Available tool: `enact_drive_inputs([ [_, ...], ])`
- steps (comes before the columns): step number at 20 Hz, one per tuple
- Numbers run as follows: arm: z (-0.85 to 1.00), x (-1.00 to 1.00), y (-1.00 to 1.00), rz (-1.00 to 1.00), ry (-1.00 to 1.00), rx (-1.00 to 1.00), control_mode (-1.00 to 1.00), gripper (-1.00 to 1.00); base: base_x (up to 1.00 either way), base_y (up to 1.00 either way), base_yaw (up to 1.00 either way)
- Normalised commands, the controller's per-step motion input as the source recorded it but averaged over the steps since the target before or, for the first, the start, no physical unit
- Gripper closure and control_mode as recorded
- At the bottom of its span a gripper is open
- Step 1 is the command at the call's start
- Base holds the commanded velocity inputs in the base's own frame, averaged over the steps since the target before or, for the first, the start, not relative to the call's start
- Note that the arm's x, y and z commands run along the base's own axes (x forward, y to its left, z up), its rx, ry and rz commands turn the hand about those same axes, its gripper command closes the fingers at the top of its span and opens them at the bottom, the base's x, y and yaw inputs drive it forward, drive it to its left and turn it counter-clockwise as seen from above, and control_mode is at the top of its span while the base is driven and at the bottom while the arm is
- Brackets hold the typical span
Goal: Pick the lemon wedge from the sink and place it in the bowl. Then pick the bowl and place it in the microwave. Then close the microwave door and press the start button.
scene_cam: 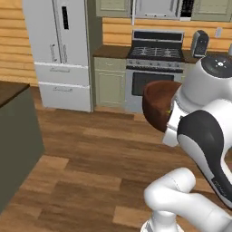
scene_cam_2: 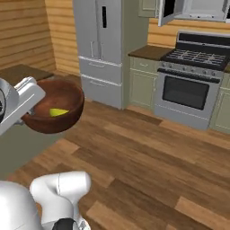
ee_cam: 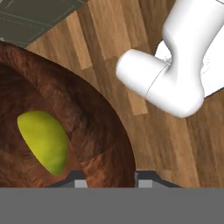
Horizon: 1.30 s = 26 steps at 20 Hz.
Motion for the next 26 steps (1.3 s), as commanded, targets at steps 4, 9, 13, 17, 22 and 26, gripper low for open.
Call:
enact_drive_inputs([
  [4, 0.0, 0.0, 0.0, 0.0, 0.0, 0.0, 1.0, 1.0, 1.0, -0.29, -0.44],
  [9, 0.0, 0.0, 0.0, 0.0, 0.0, 0.0, 1.0, 1.0, 1.0, -0.55, -0.35],
  [13, 0.0, 0.0, 0.0, 0.0, 0.0, 0.0, 1.0, 1.0, 1.0, -0.28, -0.41],
  [17, 0.0, 0.0, 0.0, 0.0, 0.0, 0.0, 1.0, 1.0, 1.0, -0.13, -0.4],
  [22, 0.0, 0.0, 0.0, 0.0, 0.0, 0.0, 1.0, 1.0, 1.0, 0.0, -0.42],
  [26, 0.0, 0.0, 0.0, 0.0, 0.0, 0.0, 1.0, 1.0, 1.0, 0.32, -0.42],
])
